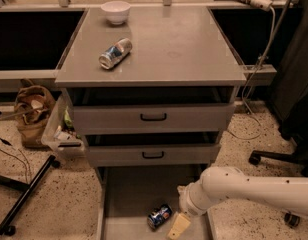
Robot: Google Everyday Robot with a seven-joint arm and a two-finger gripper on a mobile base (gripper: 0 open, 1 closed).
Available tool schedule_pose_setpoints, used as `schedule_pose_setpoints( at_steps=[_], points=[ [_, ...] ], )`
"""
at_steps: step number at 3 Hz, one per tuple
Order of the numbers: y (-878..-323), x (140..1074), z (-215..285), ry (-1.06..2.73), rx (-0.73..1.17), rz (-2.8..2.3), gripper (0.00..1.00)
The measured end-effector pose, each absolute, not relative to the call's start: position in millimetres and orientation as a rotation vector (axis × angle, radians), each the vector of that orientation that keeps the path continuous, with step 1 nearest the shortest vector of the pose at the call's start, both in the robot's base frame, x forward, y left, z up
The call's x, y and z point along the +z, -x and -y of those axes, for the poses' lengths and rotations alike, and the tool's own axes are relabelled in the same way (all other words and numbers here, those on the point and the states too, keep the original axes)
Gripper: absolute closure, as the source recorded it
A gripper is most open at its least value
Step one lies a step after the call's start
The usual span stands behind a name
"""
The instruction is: Pick pepsi can from bottom drawer and place on counter
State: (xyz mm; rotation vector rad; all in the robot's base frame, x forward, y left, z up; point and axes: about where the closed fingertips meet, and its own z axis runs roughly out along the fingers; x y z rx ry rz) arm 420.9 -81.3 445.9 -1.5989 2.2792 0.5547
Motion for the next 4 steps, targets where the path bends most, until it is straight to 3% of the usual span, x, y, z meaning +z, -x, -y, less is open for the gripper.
schedule_pose_setpoints(
  at_steps=[3,4],
  points=[
    [-440,431,70,1.471,0.512,-2.239,0.00],
    [-457,372,47,1.404,0.528,-2.194,0.00]
  ],
)
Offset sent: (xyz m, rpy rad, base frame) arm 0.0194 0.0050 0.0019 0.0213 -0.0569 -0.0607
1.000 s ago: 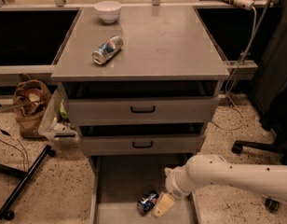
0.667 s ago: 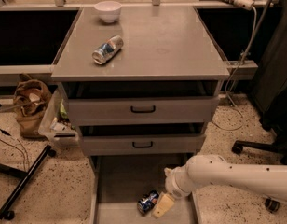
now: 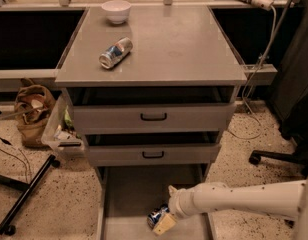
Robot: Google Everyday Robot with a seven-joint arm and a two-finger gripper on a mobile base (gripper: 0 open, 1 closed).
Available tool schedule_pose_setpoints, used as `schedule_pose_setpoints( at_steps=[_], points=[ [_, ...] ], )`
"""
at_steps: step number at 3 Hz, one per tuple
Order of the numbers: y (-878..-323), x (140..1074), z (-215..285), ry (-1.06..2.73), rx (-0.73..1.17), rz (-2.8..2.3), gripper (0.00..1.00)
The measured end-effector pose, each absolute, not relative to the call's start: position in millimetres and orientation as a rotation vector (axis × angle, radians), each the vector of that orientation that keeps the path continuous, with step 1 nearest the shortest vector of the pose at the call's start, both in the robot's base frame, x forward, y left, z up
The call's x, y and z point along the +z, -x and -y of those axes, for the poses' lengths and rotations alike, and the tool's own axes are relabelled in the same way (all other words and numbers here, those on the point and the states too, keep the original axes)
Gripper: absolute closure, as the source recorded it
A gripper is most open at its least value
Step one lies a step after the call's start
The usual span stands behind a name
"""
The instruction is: Pick pepsi can from bottom drawer and place on counter
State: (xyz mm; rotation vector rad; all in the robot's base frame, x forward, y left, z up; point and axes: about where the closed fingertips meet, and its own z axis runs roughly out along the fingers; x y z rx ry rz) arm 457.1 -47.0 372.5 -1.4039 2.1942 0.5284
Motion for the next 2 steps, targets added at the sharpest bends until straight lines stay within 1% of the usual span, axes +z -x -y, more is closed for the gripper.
schedule_pose_setpoints(
  at_steps=[2],
  points=[
    [-489,289,1,1.397,0.538,-2.100,0.00]
  ],
)
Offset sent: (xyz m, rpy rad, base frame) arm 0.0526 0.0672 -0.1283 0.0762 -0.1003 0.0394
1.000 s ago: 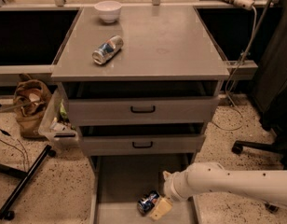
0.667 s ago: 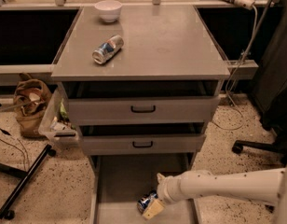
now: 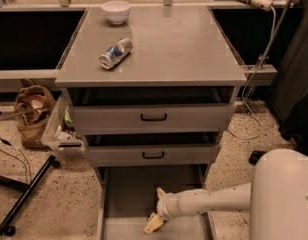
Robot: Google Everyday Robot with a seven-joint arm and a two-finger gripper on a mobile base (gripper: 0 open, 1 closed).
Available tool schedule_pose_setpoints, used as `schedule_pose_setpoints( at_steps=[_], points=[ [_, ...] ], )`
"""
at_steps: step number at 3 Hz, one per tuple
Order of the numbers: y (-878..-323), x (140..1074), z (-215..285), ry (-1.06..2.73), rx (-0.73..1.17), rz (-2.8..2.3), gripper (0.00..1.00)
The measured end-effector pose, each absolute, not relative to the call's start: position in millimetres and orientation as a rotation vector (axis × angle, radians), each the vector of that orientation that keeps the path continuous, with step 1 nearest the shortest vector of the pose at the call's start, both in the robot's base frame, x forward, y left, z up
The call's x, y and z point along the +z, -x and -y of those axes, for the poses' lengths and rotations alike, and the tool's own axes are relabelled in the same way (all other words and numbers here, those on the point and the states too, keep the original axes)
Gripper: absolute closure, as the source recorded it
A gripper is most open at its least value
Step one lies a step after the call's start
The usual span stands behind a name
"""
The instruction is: Pick pepsi can from bottom drawer and place on counter
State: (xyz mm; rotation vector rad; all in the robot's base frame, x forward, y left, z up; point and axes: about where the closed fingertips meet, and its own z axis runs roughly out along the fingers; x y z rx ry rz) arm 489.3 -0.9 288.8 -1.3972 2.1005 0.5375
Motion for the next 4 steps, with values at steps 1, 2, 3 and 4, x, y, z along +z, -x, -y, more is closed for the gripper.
schedule_pose_setpoints(
  at_steps=[1,2,3,4],
  points=[
    [-500,270,-15,1.455,0.553,-2.005,0.00],
    [-491,265,-18,1.517,0.579,-1.996,0.00],
    [-491,265,-18,1.517,0.579,-1.996,0.00],
    [-493,249,-12,1.467,0.589,-2.014,0.00]
  ],
)
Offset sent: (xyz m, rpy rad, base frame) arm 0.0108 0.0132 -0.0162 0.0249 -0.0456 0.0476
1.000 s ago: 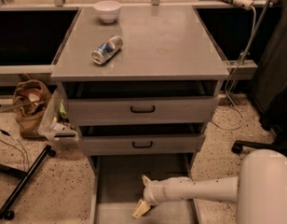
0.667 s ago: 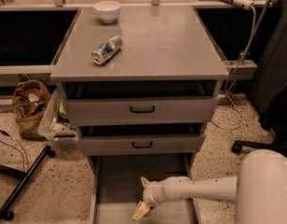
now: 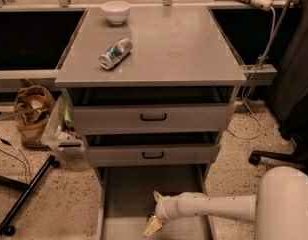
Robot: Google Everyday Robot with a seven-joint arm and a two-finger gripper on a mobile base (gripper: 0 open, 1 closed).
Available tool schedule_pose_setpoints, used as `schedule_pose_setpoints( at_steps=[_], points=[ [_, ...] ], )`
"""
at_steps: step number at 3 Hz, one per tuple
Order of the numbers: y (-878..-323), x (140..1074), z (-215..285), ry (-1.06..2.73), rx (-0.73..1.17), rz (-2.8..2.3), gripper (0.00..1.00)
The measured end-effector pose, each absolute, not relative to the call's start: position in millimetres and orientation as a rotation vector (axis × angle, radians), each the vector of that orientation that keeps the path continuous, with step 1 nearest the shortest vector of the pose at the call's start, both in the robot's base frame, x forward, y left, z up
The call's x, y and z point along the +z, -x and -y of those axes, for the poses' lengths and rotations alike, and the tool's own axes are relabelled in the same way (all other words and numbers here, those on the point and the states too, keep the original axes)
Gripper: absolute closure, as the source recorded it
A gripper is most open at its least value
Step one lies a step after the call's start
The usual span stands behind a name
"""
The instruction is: Pick pepsi can from bottom drawer and place on counter
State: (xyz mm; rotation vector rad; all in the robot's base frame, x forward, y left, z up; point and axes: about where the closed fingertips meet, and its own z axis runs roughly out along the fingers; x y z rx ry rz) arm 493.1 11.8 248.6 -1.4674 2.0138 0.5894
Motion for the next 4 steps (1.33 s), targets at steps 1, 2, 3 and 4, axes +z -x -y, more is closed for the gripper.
schedule_pose_setpoints(
  at_steps=[1,2,3,4],
  points=[
    [-502,219,-2,1.400,0.613,-2.007,0.00],
    [-518,186,0,1.353,0.651,-1.979,0.00],
    [-527,161,-2,1.350,0.692,-1.966,0.00],
    [-527,143,-2,1.381,0.714,-1.978,0.00]
  ],
)
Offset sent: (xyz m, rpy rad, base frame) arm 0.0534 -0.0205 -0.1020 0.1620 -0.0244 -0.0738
